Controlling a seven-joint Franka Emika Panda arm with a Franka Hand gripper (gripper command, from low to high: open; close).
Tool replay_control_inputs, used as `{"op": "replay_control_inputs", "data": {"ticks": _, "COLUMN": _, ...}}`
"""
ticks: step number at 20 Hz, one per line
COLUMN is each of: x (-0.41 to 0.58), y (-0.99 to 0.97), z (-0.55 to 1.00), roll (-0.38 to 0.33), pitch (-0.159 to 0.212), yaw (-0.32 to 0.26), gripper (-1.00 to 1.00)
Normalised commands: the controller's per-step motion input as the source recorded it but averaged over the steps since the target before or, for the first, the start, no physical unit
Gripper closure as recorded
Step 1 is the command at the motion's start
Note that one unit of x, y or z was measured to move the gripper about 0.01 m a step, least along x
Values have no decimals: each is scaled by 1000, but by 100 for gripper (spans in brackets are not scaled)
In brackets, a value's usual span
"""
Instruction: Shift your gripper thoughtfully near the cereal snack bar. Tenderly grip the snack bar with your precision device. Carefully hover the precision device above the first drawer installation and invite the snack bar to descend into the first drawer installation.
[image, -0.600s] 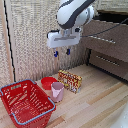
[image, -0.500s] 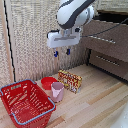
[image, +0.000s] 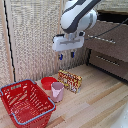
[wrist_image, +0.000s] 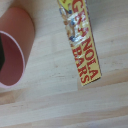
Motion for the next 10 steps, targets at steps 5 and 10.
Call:
{"op": "replay_control_inputs", "data": {"ticks": 5, "x": 0, "y": -43, "z": -239, "roll": -12, "pitch": 0, "yaw": 61, "gripper": -100}}
{"op": "replay_control_inputs", "data": {"ticks": 10, "x": 14, "y": -39, "z": -329, "roll": -21, "pitch": 0, "yaw": 68, "gripper": -100}}
